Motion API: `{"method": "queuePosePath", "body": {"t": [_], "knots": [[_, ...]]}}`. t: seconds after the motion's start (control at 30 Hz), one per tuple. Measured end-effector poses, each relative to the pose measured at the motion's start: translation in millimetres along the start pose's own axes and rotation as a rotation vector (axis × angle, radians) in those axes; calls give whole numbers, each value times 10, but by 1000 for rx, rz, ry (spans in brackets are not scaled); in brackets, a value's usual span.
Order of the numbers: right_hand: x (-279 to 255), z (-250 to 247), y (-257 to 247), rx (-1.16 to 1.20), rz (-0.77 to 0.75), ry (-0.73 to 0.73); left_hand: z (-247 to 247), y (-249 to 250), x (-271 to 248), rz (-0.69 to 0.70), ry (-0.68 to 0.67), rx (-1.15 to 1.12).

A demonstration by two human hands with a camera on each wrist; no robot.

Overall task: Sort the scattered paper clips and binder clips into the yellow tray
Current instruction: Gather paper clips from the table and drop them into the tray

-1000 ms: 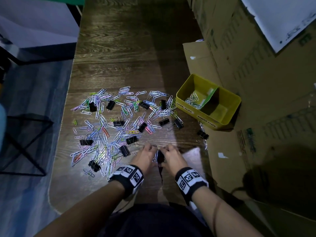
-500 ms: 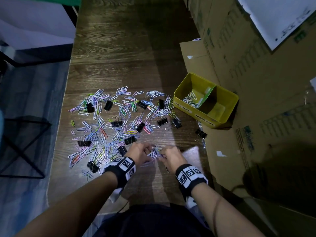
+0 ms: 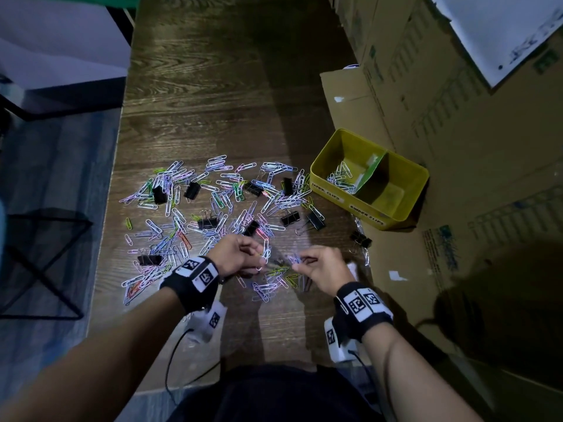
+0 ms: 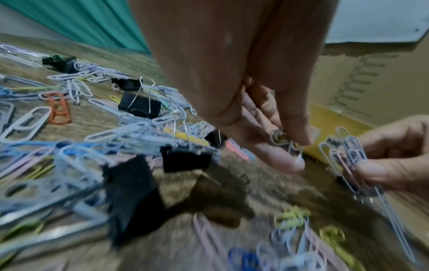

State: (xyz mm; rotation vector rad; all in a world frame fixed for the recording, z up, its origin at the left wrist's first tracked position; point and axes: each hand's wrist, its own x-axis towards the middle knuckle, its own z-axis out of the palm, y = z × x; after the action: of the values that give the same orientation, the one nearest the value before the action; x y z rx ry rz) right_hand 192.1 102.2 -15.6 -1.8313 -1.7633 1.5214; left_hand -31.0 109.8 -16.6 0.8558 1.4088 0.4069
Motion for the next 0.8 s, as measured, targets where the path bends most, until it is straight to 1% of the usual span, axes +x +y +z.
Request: {"method": "queuePosePath", "body": {"t": [0.07,0.13,0.23,0.37,0.43,0.5,0.53,0.57,0.63,0.67,0.7,0.73,0.8], "knots": [[-36,-134,-76,139,9,29,-62,171,-22,-2,-28,-45],[-78,-284,-164,291,-21,80,-99,402,-20,16,-42,-54],[-132,-501,-308,482,-94,173,-75,853,59,119,-69,-67],[-102,-804,-506,607,-187,361,101,1464,310,260,-68,-97],[-74,-966,-612,554,-257,470,255,1712,481,291,-37,-69],[-18,-1137,-690,505,-290,532,416,1887,683,316,16,19],[33,-1221,-713,478,-296,555,481,1942,789,334,38,131],[85,-1302,-738,444,-295,576,528,1986,870,347,44,302],[237,-1435,-760,398,-247,617,567,2039,955,346,8,669],[322,-1487,-762,387,-213,633,560,2053,968,345,-2,776],[410,-1526,-757,361,-179,645,543,2060,964,358,-4,820],[499,-1555,-742,329,-154,653,525,2051,948,387,8,812],[680,-1578,-700,266,-119,660,481,1977,858,445,55,685]]}}
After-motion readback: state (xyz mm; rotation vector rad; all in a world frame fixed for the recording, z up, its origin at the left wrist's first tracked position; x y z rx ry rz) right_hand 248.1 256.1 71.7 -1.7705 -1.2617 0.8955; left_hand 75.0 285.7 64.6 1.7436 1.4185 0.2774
